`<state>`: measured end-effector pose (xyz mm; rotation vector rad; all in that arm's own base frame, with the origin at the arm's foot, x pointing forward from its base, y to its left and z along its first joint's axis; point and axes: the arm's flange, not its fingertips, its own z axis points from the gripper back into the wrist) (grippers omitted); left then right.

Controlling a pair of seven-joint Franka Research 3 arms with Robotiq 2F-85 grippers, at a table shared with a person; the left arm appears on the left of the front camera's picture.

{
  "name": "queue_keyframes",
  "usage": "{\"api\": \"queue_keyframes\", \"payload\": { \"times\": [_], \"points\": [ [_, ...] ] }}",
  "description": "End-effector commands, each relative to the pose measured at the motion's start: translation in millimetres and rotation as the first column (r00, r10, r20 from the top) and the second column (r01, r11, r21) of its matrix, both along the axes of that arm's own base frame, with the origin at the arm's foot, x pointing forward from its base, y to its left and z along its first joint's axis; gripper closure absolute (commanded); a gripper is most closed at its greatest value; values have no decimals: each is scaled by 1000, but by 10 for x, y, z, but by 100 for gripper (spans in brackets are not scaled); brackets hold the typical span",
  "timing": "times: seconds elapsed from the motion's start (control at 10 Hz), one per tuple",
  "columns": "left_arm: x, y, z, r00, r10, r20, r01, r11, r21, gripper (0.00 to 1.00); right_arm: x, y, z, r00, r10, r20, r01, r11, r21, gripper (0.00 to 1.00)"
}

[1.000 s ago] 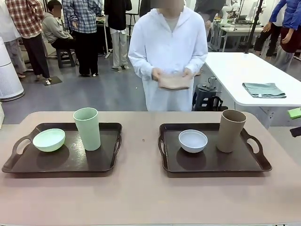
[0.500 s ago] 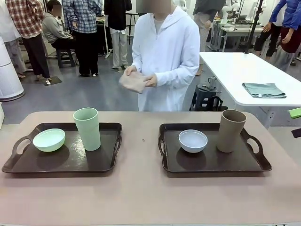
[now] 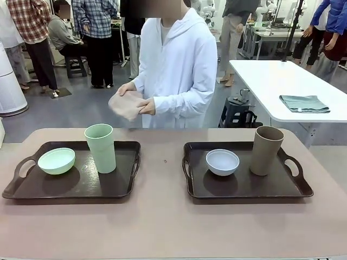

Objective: Set up a tray with a mat and arrange the tableware.
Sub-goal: Pick up the Picnic Bowl and Reusable plastic cup from the Handle tray in front of the human's position and hold them in the air.

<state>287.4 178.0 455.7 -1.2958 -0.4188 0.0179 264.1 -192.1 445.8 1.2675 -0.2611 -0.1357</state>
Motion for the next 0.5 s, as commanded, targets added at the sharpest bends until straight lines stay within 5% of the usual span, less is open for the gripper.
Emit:
{"api": "queue_keyframes", "payload": {
  "times": [0.0, 0.4],
  "points": [
    [47, -155, 107, 999, 11, 41, -14, 998, 66, 0, 28, 142, 33, 1000, 12, -1, -12, 998, -61, 0],
    [47, -155, 107, 999, 11, 41, -14, 998, 66, 0, 28, 142, 33, 1000, 12, -1, -12, 998, -61, 0]
  ]
}}
